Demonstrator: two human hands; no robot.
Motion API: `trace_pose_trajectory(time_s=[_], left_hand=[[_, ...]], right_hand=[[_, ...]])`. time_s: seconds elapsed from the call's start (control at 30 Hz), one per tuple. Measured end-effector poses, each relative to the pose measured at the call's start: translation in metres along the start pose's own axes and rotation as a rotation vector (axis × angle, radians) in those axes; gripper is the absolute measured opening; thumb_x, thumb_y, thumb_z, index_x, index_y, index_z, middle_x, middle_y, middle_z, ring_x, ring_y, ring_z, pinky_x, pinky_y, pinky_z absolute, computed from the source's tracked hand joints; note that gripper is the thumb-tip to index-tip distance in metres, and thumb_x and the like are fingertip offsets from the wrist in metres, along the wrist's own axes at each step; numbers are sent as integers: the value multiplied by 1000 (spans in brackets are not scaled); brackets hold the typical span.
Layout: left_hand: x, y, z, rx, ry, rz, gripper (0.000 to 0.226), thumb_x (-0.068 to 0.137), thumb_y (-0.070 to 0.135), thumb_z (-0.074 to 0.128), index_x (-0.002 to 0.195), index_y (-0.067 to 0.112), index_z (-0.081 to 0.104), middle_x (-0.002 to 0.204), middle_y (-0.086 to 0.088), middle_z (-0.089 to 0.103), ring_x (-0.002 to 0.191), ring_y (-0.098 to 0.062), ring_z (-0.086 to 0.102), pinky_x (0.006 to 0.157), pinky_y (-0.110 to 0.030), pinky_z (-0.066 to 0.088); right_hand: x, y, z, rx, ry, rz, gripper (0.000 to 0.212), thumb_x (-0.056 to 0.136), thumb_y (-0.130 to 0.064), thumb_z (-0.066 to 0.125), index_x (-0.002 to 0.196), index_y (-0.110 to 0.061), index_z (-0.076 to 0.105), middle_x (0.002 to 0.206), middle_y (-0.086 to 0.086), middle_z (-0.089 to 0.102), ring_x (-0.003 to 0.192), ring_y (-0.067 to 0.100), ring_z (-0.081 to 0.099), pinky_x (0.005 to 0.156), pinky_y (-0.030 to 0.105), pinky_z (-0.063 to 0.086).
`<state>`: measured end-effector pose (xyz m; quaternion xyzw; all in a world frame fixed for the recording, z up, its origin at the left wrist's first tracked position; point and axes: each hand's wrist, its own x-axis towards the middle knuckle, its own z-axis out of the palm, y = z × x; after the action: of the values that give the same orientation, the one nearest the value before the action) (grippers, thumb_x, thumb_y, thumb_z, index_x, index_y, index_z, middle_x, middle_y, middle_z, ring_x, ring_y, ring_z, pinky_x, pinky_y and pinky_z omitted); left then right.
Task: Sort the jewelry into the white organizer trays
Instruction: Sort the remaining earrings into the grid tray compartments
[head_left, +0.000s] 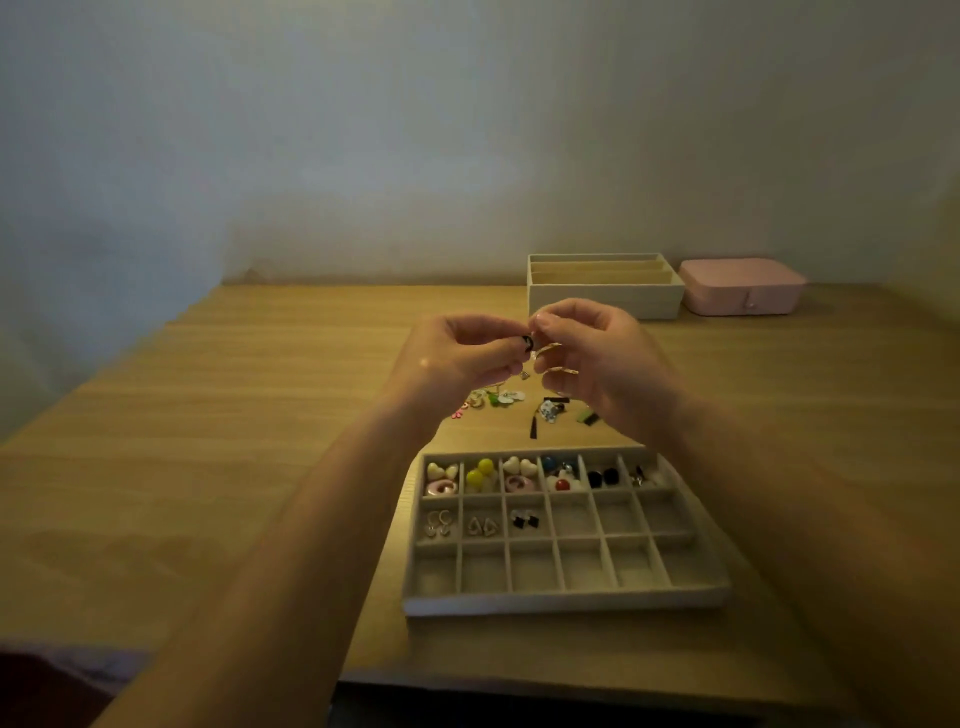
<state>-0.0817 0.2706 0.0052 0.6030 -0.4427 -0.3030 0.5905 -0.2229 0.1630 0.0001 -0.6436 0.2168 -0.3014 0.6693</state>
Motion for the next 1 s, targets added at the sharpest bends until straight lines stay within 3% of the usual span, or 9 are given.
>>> trace_pose_trajectory(time_s=[0.3,0.5,0.57,0.67,0.8,0.9,1.0], left_hand=[[-21,12,24,224,17,70,33,84,13,79,114,15,64,83,-2,78,79,-15,75,75,-30,61],[-31,8,33,374,3,96,31,83,10,79,108,19,63,80,2,77,73,-8,73,71,-25,61],[-34,4,35,382,-23,75,30,83,10,79,108,17,64,80,0,77,73,-10,74,72,-29,62],[-37,-2,34,408,-46,32,21,87,17,76,106,17,65,80,1,77,75,-15,73,69,-35,63],[-37,-12,27,482,-7,0,12,90,26,71,101,21,69,87,3,75,77,-14,70,66,-31,60],[-39,-20,23,538,21,5,9,90,29,71,98,24,71,91,7,73,84,-8,67,75,-31,57],[-43,-25,24,558,0,-8,9,91,27,70,98,23,71,90,8,71,83,-6,66,70,-27,53]], right_hand=[[-31,-15,-20,-325,-8,-31,13,92,-9,72,104,-10,72,93,8,78,89,24,76,85,40,63],[-40,-23,-28,-638,-130,-15,12,91,-8,73,101,-13,78,85,2,78,80,17,76,72,28,63],[-43,-21,-28,-708,-152,1,12,91,-8,73,100,-13,78,84,3,78,77,17,76,69,26,62],[-46,-17,-28,-783,-185,52,9,91,-9,73,93,-16,78,84,2,77,76,14,75,66,23,61],[-53,-5,-22,-963,-282,81,7,89,-18,76,88,-24,79,86,-6,72,84,12,67,69,21,55],[-59,4,-17,-1007,-268,119,5,88,-20,77,87,-23,81,85,-10,70,85,9,63,66,18,48],[-62,13,-15,-1010,-233,146,4,85,-22,80,85,-25,82,78,-13,70,79,6,61,65,20,45]])
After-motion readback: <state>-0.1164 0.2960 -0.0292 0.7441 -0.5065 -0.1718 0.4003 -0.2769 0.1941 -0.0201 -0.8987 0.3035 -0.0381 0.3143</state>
